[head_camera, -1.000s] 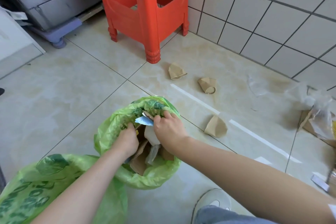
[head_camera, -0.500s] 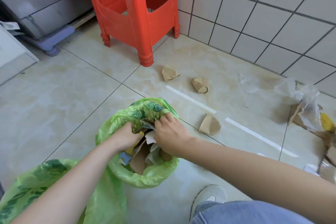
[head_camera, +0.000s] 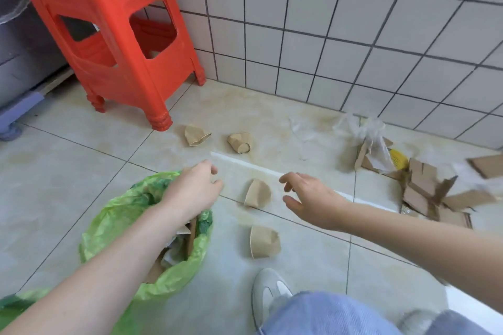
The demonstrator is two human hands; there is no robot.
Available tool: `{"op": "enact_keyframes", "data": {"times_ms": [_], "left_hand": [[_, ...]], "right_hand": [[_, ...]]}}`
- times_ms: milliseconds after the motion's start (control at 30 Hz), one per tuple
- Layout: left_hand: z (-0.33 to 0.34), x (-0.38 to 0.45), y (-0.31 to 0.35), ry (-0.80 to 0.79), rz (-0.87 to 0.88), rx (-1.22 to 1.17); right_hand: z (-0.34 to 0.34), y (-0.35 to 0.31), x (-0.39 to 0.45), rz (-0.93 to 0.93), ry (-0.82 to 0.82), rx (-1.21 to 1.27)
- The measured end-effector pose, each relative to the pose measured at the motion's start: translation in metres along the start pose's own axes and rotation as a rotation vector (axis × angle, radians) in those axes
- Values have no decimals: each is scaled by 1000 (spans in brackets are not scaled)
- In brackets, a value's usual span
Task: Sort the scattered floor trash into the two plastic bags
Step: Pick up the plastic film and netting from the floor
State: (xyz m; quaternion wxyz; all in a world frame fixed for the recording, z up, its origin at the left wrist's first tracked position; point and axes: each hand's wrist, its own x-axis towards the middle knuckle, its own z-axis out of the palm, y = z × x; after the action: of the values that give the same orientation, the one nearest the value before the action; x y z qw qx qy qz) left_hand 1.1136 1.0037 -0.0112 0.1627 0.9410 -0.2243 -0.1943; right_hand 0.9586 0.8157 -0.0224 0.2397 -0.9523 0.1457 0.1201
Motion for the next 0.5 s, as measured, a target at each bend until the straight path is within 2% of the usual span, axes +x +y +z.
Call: {"op": "enact_keyframes", "data": {"times_ms": [233, 367, 500], "left_hand": [[64, -5, 91, -121, 138, -165], [111, 9, 137, -259, 181, -115], [155, 49, 178, -345, 199, -49]], "right_hand": [[-37, 77, -58, 110, -60, -72], [-56, 129, -76, 166, -119, -183], [-62, 191, -68, 259, -104, -210]]}}
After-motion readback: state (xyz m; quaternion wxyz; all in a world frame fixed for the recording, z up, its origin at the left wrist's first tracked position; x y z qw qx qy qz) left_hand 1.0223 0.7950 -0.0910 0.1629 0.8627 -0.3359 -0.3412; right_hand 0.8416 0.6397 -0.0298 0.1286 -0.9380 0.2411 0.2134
